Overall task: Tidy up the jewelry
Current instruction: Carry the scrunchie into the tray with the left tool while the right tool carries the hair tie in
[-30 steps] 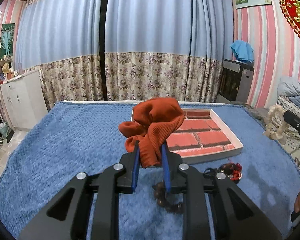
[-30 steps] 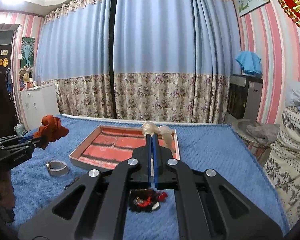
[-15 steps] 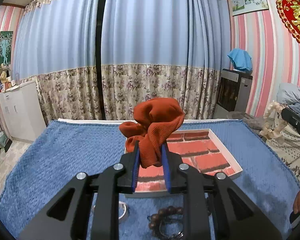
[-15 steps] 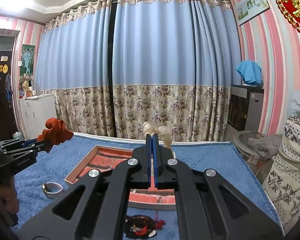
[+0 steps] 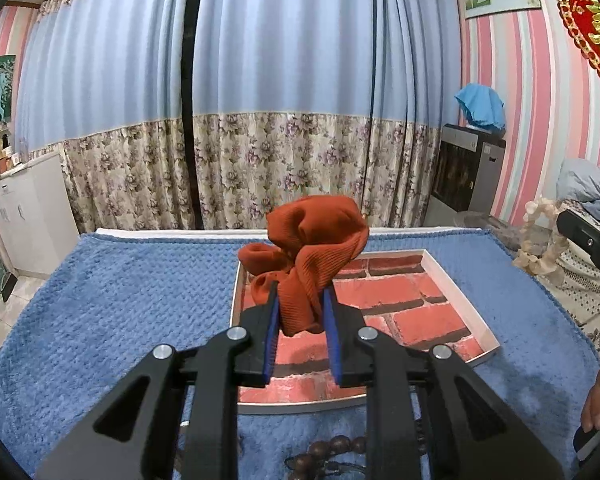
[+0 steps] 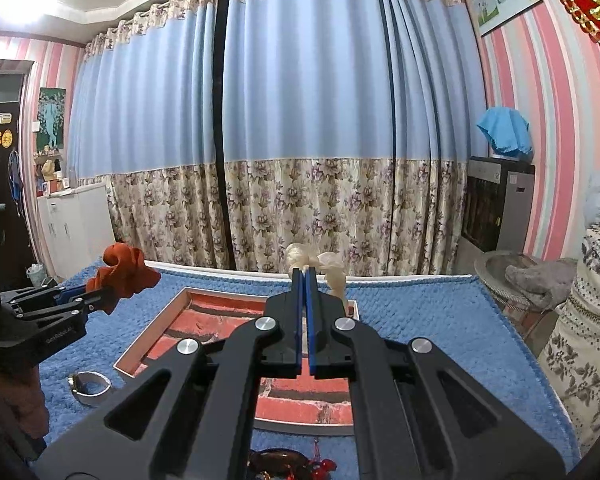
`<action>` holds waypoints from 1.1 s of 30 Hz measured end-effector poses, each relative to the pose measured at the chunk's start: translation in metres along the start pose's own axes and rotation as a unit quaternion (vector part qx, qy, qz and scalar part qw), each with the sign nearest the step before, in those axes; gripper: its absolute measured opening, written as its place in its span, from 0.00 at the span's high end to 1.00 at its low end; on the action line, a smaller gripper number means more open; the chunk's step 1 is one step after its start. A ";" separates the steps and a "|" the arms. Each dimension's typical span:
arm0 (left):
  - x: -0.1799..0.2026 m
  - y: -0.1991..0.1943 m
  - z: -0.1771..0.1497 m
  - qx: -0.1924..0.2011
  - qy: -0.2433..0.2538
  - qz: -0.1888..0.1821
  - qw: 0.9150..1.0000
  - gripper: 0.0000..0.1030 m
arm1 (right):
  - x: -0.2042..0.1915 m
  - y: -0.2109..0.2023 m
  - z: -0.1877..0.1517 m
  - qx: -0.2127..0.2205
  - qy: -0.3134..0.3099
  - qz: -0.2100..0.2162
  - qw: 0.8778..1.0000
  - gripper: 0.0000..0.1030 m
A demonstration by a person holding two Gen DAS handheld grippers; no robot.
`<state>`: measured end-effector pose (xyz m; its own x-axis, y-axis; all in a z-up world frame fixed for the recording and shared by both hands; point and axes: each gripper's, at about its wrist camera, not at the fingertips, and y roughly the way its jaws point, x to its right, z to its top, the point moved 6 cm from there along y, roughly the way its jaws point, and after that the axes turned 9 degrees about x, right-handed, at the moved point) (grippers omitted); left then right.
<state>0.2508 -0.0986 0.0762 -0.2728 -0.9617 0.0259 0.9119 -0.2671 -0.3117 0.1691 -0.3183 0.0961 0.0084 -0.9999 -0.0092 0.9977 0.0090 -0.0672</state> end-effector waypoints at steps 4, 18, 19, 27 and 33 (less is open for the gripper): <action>0.000 0.018 -0.009 -0.018 -0.001 0.000 1.000 0.80 | 0.002 0.016 -0.011 -0.015 0.004 0.001 1.000 0.98; -0.014 0.058 -0.055 -0.071 -0.008 0.018 0.997 0.80 | 0.013 0.061 -0.076 -0.090 0.019 -0.003 0.996 0.98; -0.014 0.061 -0.057 -0.075 -0.008 0.018 0.997 0.80 | 0.015 0.063 -0.078 -0.092 0.020 -0.003 0.996 0.98; -0.024 0.087 -0.085 -0.132 -0.008 0.034 0.991 0.80 | 0.017 0.085 -0.112 -0.153 0.023 -0.007 0.988 0.98; -0.025 0.097 -0.106 -0.165 -0.011 0.027 0.986 0.78 | 0.017 0.096 -0.134 -0.193 0.028 0.003 0.981 0.97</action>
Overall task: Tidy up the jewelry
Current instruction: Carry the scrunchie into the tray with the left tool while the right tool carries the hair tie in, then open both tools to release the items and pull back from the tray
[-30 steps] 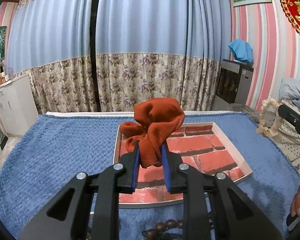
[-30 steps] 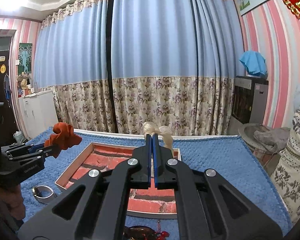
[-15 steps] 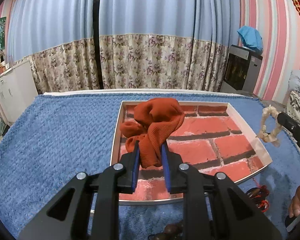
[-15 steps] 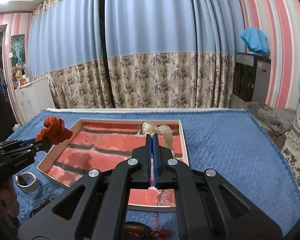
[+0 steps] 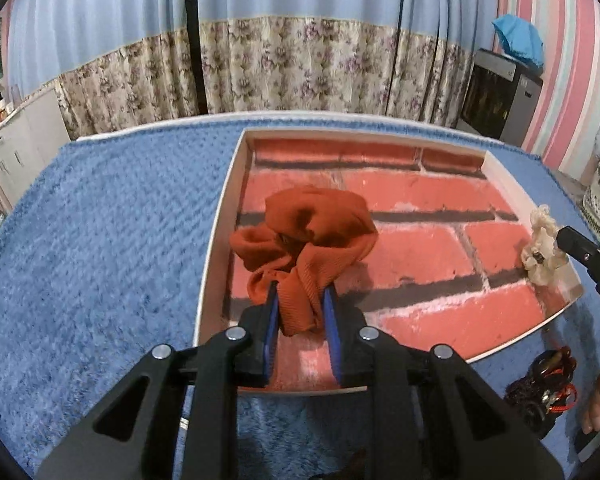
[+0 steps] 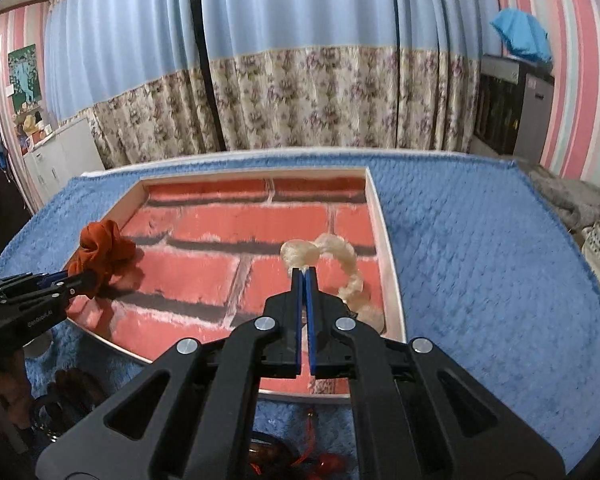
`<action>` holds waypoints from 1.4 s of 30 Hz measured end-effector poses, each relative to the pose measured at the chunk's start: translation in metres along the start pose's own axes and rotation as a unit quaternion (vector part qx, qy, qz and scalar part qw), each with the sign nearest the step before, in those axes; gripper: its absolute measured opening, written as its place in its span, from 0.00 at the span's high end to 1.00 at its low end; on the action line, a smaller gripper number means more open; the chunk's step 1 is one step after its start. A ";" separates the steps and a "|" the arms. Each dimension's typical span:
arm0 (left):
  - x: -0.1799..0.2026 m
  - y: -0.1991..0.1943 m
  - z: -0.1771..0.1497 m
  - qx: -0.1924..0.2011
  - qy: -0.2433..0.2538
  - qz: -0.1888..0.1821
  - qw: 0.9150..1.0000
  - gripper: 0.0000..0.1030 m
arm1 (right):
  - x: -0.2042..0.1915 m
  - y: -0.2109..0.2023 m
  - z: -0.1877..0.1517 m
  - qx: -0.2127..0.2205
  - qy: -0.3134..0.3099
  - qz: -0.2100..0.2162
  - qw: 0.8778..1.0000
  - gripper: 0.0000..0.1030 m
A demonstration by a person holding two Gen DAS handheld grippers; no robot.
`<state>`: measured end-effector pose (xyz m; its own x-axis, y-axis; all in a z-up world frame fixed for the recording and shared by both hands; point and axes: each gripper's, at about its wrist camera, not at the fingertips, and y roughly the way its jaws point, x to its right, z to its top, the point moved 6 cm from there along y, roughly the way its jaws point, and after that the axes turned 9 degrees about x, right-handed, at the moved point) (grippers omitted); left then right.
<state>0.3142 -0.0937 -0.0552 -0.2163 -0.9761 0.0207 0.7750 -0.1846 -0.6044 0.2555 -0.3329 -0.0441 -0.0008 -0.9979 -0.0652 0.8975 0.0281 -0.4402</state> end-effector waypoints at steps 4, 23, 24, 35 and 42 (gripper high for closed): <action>0.001 0.005 -0.007 -0.015 0.005 -0.003 1.000 0.74 | -0.001 0.012 -0.011 -0.033 0.005 0.018 0.999 0.89; -0.001 -0.163 -0.011 0.207 0.031 -0.004 0.978 0.10 | -0.041 -0.159 0.009 0.234 -0.081 -0.054 0.967 0.06; -0.002 -0.170 -0.018 0.212 0.031 -0.003 0.977 0.09 | -0.044 -0.168 0.003 0.237 -0.076 -0.052 0.967 0.06; -0.056 -0.237 -0.104 0.243 -0.050 0.085 0.965 0.08 | -0.047 -0.219 -0.085 0.172 -0.042 -0.075 0.981 0.99; -0.038 -0.248 -0.105 0.243 -0.019 0.078 0.967 0.08 | -0.053 -0.227 -0.092 0.174 -0.045 -0.068 0.981 0.99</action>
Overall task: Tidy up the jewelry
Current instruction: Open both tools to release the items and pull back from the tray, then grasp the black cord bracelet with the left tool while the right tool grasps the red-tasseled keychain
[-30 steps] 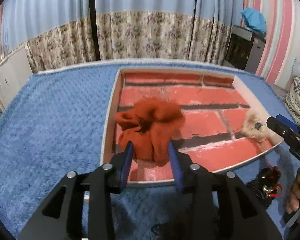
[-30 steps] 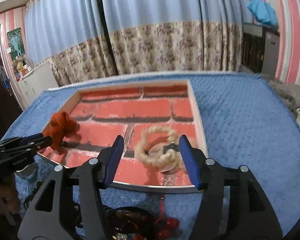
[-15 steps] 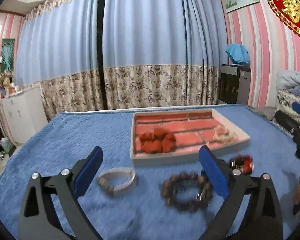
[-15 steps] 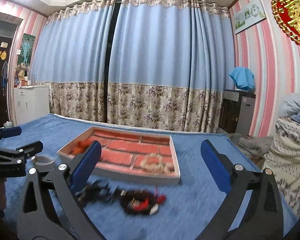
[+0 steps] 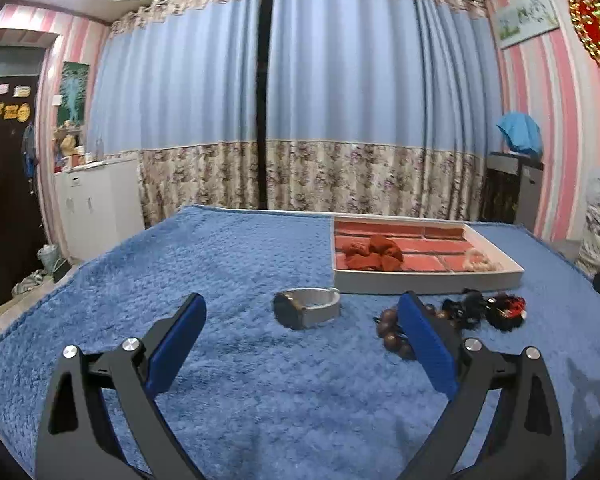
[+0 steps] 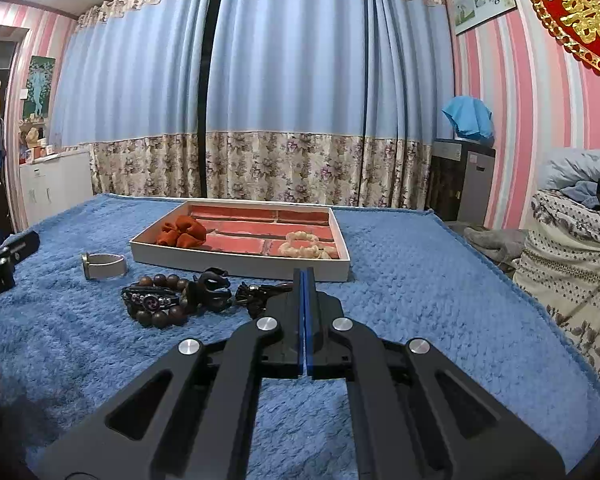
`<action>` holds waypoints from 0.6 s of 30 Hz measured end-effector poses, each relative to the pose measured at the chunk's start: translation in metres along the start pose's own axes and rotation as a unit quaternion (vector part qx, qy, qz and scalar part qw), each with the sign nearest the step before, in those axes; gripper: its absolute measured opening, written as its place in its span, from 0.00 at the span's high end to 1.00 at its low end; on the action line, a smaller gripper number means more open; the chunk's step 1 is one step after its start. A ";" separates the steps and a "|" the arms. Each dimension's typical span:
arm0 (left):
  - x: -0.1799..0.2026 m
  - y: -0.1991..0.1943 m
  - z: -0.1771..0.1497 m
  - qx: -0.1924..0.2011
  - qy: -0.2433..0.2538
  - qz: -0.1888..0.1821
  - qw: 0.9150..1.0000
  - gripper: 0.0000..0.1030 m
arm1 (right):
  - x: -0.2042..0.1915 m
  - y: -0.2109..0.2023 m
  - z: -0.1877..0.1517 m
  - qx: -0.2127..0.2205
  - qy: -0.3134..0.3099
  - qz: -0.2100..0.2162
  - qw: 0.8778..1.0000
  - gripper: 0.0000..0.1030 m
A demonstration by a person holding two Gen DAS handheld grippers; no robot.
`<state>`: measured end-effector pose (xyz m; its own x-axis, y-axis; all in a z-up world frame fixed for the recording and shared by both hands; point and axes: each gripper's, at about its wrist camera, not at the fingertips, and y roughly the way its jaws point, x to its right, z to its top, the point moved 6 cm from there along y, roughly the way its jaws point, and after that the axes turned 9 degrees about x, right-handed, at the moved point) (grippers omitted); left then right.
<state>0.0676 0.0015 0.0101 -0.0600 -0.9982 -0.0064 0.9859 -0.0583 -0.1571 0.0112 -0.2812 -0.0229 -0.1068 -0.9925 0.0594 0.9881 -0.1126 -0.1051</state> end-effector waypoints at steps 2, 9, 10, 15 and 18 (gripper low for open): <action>0.007 -0.003 -0.001 -0.003 0.003 -0.010 1.000 0.08 | 0.001 -0.004 0.004 0.010 0.001 -0.007 1.000 0.99; 0.032 0.011 -0.008 -0.053 0.039 -0.027 0.998 0.08 | 0.018 0.005 0.007 -0.011 0.035 0.003 0.999 0.49; 0.034 0.013 -0.010 -0.058 0.035 -0.034 0.997 0.08 | 0.020 0.007 0.008 -0.018 0.040 0.003 0.999 0.49; 0.042 0.019 -0.011 -0.066 0.031 -0.043 0.996 0.08 | 0.031 0.024 0.002 -0.054 0.048 0.002 0.997 0.49; 0.045 0.029 -0.012 -0.090 0.032 -0.033 0.995 0.08 | 0.030 0.035 -0.002 -0.074 0.045 0.008 0.996 0.49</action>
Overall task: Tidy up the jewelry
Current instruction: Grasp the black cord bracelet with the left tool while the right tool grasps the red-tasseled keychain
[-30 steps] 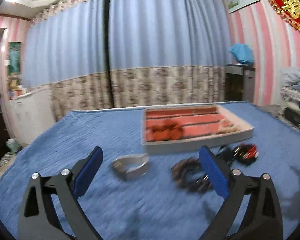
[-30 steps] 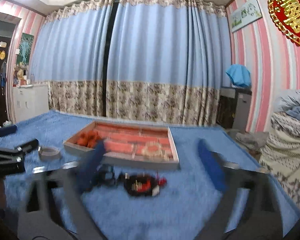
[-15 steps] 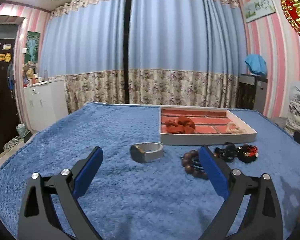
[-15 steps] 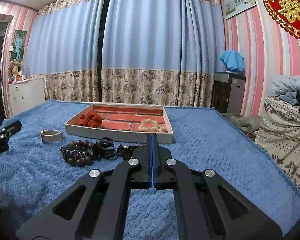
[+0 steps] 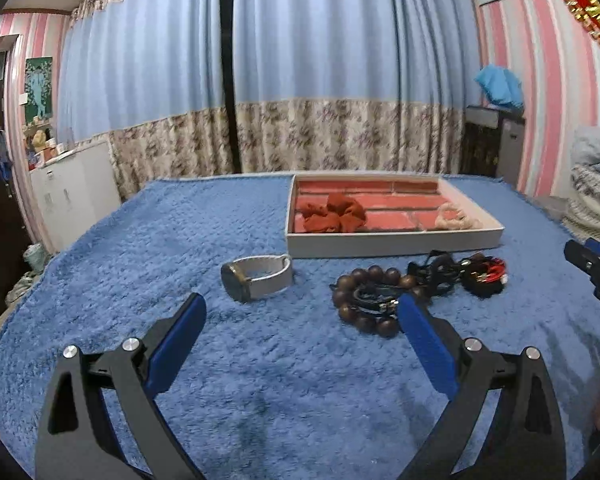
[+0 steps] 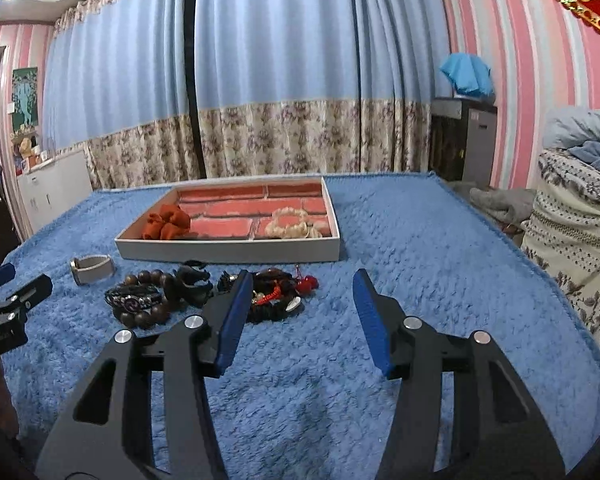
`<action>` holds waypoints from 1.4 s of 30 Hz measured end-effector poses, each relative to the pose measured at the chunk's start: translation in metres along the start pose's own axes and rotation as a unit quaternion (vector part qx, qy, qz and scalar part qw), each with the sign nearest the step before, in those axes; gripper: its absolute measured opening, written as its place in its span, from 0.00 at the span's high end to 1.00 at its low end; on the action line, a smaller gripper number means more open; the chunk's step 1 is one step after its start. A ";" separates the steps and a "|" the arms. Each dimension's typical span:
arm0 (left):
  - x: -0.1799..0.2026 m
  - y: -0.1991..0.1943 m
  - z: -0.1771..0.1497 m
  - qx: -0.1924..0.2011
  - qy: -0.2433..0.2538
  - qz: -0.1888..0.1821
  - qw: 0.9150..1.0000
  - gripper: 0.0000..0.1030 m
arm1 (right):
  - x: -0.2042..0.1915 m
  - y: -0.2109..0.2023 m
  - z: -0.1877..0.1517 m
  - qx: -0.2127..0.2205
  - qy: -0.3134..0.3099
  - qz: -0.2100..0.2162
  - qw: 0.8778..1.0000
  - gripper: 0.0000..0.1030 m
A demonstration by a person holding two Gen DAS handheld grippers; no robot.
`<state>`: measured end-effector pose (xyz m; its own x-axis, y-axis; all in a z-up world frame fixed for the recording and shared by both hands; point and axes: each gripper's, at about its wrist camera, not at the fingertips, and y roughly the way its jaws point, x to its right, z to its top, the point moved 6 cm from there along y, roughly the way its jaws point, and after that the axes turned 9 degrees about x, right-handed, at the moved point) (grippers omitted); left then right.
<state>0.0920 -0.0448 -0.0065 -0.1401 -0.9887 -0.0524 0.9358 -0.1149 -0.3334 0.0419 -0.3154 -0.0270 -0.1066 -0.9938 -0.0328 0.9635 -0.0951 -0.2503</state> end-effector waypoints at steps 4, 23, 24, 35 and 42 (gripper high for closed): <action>0.004 0.011 0.004 -0.009 -0.003 -0.013 1.000 0.08 | -0.007 0.014 -0.004 -0.019 -0.008 0.011 1.000 0.49; 0.014 0.051 -0.004 -0.038 0.008 -0.038 0.999 0.20 | -0.021 0.073 -0.020 -0.089 -0.037 0.033 0.995 0.66; 0.016 0.051 -0.004 -0.039 0.008 -0.042 0.998 0.20 | -0.021 0.075 -0.021 -0.092 -0.037 0.034 0.994 0.67; 0.011 0.069 -0.004 -0.051 0.004 -0.037 0.998 0.23 | -0.018 0.090 -0.023 -0.109 -0.032 0.037 0.993 0.71; 0.012 0.070 -0.005 -0.060 0.002 -0.050 0.997 0.23 | -0.018 0.099 -0.025 -0.122 -0.028 0.037 0.991 0.73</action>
<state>0.1542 -0.0640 -0.0349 -0.2320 -0.9726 -0.0170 0.8716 -0.2001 -0.4475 0.1328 -0.3059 -0.0757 -0.0181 -0.9998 -0.0082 0.8790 -0.0120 -0.4767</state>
